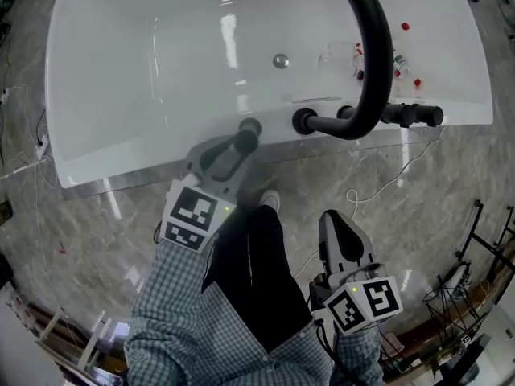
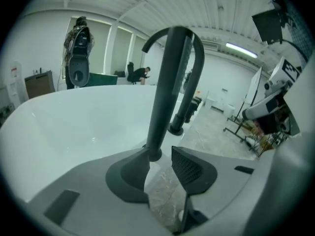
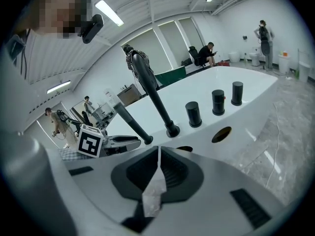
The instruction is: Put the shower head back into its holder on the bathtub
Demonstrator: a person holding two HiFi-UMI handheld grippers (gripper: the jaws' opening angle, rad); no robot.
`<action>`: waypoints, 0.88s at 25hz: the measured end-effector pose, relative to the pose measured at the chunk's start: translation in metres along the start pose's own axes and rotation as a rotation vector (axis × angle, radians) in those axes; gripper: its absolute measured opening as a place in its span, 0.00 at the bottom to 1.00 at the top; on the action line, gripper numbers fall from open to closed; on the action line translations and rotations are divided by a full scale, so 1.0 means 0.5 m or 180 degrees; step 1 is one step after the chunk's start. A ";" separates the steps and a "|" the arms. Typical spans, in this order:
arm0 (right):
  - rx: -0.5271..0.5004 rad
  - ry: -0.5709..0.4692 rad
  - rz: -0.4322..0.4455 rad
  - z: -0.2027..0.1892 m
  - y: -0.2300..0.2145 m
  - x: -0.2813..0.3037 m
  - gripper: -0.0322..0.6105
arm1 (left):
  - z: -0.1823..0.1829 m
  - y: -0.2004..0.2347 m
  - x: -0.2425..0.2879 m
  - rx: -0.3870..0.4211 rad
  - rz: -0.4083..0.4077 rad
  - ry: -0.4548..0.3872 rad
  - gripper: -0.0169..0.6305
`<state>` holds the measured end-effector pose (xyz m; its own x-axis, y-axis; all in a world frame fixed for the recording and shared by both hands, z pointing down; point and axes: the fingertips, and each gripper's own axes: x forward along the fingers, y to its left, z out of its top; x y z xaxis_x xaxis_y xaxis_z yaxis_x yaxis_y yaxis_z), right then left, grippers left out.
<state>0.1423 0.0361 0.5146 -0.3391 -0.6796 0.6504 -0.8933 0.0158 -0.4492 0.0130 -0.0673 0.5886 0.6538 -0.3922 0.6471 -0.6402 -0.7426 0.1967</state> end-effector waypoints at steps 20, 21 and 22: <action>-0.0751 -0.0812 0.0393 0.309 0.294 -0.241 0.09 | 0.447 -0.059 -0.552 -0.0868 -0.0105 -0.2026 0.04; -0.0835 -0.0886 0.0410 0.333 0.307 -0.256 0.09 | 0.468 -0.068 -0.581 -0.0791 -0.0132 -0.2079 0.04; -0.0917 -0.0967 0.0422 0.358 0.320 -0.270 0.09 | 0.488 -0.075 -0.609 -0.0707 -0.0150 -0.2121 0.04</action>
<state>0.0978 -0.0009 0.2454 -0.3927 -0.8421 0.3697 -0.9083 0.2921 -0.2994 -0.0635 -0.0524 0.2044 0.7454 -0.6640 0.0591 -0.6258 -0.6664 0.4052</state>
